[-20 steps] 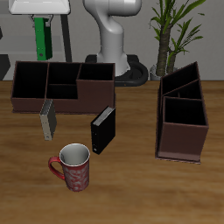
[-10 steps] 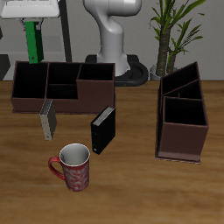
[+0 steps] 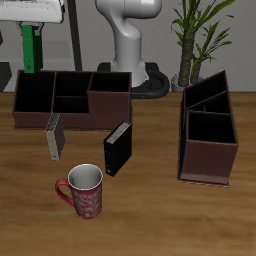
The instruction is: Place the green book into the back desk caddy's back compartment
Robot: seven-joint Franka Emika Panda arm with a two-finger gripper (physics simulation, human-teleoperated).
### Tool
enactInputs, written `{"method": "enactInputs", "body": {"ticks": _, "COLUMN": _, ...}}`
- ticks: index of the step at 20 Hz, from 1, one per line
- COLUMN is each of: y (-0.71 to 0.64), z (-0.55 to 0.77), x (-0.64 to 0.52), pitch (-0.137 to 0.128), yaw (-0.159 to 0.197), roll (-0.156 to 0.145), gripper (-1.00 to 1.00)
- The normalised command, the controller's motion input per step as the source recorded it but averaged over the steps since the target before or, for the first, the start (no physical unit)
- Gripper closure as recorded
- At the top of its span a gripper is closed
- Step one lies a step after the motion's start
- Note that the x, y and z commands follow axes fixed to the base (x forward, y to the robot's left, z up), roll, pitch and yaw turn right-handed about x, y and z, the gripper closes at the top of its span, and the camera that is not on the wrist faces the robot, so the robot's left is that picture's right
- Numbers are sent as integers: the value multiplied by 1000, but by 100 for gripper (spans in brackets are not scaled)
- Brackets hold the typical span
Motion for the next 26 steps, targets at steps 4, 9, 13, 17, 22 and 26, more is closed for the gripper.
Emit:
{"method": "enactInputs", "body": {"ticks": 4, "y": -10, "z": -105, "x": -191, "pitch": 4, "yaw": -29, "roll": -12, "gripper": 100}}
{"method": "enactInputs", "body": {"ticks": 9, "y": 105, "z": -97, "x": -239, "pitch": 0, "yaw": 15, "roll": 11, "gripper": 100}}
{"method": "enactInputs", "body": {"ticks": 13, "y": 176, "z": -59, "x": -70, "pitch": 30, "yaw": 42, "roll": 13, "gripper": 100}}
{"method": "enactInputs", "body": {"ticks": 17, "y": 265, "z": -76, "x": 79, "pitch": 49, "yaw": 252, "roll": 49, "gripper": 100}}
{"method": "enactInputs", "body": {"ticks": 22, "y": 129, "z": -17, "x": 24, "pitch": 34, "yaw": 227, "roll": 49, "gripper": 100}}
{"method": "enactInputs", "body": {"ticks": 26, "y": -6, "z": 135, "x": -58, "pitch": -22, "yaw": 198, "roll": 26, "gripper": 100}}
